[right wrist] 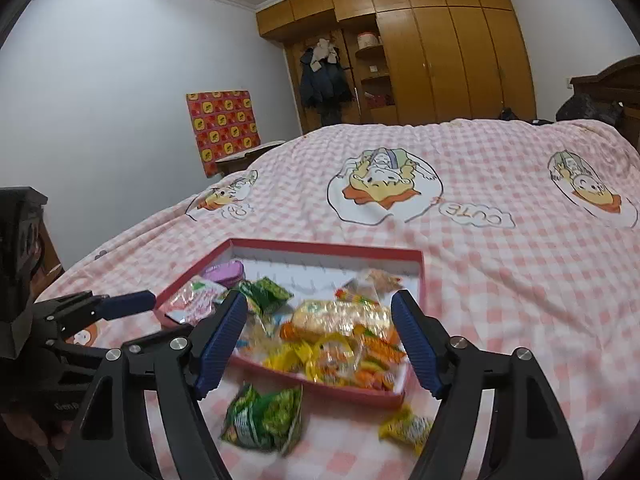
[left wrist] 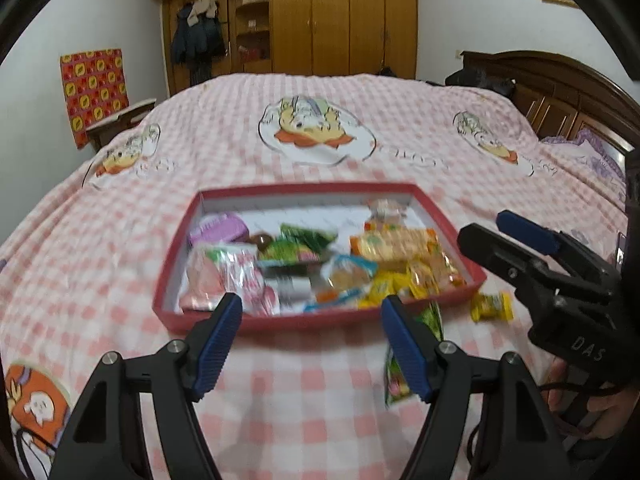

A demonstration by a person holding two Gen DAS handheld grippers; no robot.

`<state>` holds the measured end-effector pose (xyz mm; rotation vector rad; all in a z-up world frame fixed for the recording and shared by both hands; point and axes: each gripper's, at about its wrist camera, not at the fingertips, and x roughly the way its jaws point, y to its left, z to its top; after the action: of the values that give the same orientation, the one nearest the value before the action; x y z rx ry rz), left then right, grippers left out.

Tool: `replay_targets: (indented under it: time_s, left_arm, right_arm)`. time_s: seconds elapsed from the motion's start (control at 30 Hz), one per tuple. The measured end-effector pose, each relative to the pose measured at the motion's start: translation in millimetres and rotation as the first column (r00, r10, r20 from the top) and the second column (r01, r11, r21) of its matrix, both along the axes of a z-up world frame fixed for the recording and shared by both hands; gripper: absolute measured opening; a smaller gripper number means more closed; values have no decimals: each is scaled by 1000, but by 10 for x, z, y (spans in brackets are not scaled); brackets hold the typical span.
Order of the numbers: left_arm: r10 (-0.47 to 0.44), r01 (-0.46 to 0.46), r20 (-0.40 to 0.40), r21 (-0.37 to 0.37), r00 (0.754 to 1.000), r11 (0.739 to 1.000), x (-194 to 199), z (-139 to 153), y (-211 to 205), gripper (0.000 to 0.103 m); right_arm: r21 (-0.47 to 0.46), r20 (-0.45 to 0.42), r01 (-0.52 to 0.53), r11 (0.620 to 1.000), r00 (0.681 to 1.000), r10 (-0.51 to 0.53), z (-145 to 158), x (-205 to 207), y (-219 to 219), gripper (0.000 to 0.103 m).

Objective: Organize snacks
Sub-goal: 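Withdraw both open tools from the box toward the last snacks, then grasp the green chip bag with left tool while right tool grasps the yellow candy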

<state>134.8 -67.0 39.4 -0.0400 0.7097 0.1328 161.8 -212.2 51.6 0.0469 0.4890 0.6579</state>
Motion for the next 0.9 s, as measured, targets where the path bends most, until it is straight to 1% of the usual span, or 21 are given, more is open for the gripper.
replay_targets:
  time_s: [0.1, 0.17, 0.23, 0.37, 0.43, 0.47, 0.5, 0.57, 0.63, 0.73, 0.77, 0.8, 0.87, 0.9]
  left_arm:
    - [2, -3, -33, -16, 999, 1000, -56, -92, -68, 76]
    - [-28, 27, -62, -11, 998, 1000, -89, -164, -130, 76]
    - [-38, 37, -72, -14, 997, 999, -101, -212, -165, 76]
    - [-69, 64, -90, -58, 993, 996, -50, -287, -245, 76]
    - [-62, 52, -107, -89, 992, 995, -20, -342, -285, 76]
    - [-54, 40, -113, -118, 992, 992, -8, -374, -293, 76]
    - [-53, 36, -120, -142, 991, 989, 12, -396, -301, 76]
    - [-44, 17, -142, -185, 989, 983, 78, -470, -344, 76]
    - [-36, 8, -141, -193, 989, 981, 133, -497, -382, 76]
    - [-19, -8, -149, -183, 989, 983, 209, -550, -410, 75]
    - [-20, -10, -154, -195, 988, 981, 220, -576, -396, 70]
    - [-26, -6, -152, -209, 988, 978, 211, -583, -387, 59]
    - [-46, 13, -145, -223, 988, 975, 177, -567, -399, 41]
    - [-42, 11, -141, -210, 989, 978, 164, -550, -408, 40]
  right_arm:
    - [-3, -17, 20, 1000, 1000, -20, -63, -47, -110, 76]
    - [14, -41, 51, 999, 998, -50, -139, -54, -261, 76]
    - [29, -65, 98, 995, 993, -96, -231, -54, -446, 76]
    - [35, -159, 168, 985, 974, -161, -431, 22, -833, 76]
    - [23, -196, 185, 982, 965, -177, -513, 44, -935, 76]
    - [38, -218, 176, 984, 962, -164, -544, 54, -977, 76]
    - [46, -225, 165, 985, 963, -151, -552, 56, -981, 76]
    - [22, -224, 154, 988, 964, -146, -557, 64, -928, 76]
    - [-33, -226, 140, 990, 963, -144, -580, 93, -823, 76]
    - [-100, -200, 95, 990, 973, -114, -588, 62, -641, 76]
    - [-123, -192, 82, 989, 976, -105, -595, 66, -577, 76]
    - [-146, -196, 73, 987, 975, -101, -618, 92, -531, 76]
    - [-172, -218, 54, 984, 972, -92, -661, 145, -472, 70]
    - [-178, -228, 49, 983, 970, -90, -676, 165, -456, 54]
